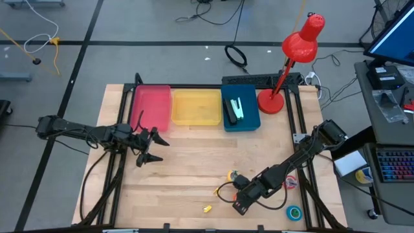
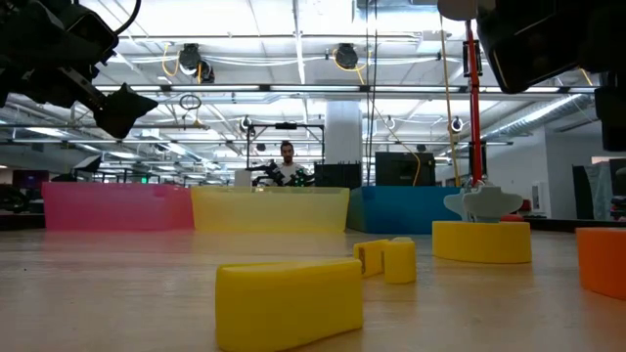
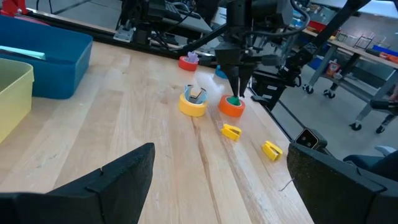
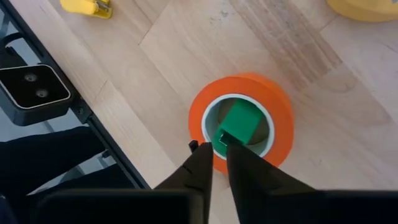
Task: Pick and place Stapler, Stapler remover, tape
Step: Put the left green small stapler into the blue bin
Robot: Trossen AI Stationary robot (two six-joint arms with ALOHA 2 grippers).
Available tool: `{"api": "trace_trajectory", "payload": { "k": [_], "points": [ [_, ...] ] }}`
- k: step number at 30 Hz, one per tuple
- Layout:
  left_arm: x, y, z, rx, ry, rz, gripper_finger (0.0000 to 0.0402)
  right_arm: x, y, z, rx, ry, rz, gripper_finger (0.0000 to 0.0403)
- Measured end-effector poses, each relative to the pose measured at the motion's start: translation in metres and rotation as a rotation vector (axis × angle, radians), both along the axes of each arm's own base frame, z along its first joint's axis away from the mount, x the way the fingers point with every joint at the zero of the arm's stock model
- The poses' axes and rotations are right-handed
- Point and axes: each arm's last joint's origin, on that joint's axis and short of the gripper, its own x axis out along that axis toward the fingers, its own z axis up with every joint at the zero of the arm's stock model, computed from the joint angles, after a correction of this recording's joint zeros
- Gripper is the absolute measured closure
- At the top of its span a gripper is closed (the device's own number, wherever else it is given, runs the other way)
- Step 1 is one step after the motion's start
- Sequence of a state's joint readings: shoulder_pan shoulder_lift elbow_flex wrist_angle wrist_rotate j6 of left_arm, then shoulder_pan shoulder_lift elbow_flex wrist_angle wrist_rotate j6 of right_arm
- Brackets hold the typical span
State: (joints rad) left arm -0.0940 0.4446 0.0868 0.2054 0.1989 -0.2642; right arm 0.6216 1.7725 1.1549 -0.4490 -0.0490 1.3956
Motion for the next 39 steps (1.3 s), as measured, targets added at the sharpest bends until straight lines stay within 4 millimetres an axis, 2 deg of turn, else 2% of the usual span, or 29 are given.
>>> {"api": "trace_trajectory", "payload": {
  "k": [6,26,35,39],
  "points": [
    [0.0,0.0,0.0,0.0,0.0,0.0,0.0039,0.0,0.0,-0.001,-0.005,0.001,0.0,0.04],
    [0.0,0.0,0.0,0.006,-0.001,0.005,0.0039,-0.001,-0.001,-0.001,-0.006,0.019,-0.012,0.0402],
    [0.0,0.0,0.0,0.01,-0.002,0.015,0.0039,-0.007,-0.007,0.014,-0.039,-0.02,-0.036,0.0403],
    [0.0,0.0,0.0,0.01,-0.002,0.015,0.0039,-0.008,-0.007,0.015,-0.037,-0.019,-0.027,0.0403]
  ]
}}
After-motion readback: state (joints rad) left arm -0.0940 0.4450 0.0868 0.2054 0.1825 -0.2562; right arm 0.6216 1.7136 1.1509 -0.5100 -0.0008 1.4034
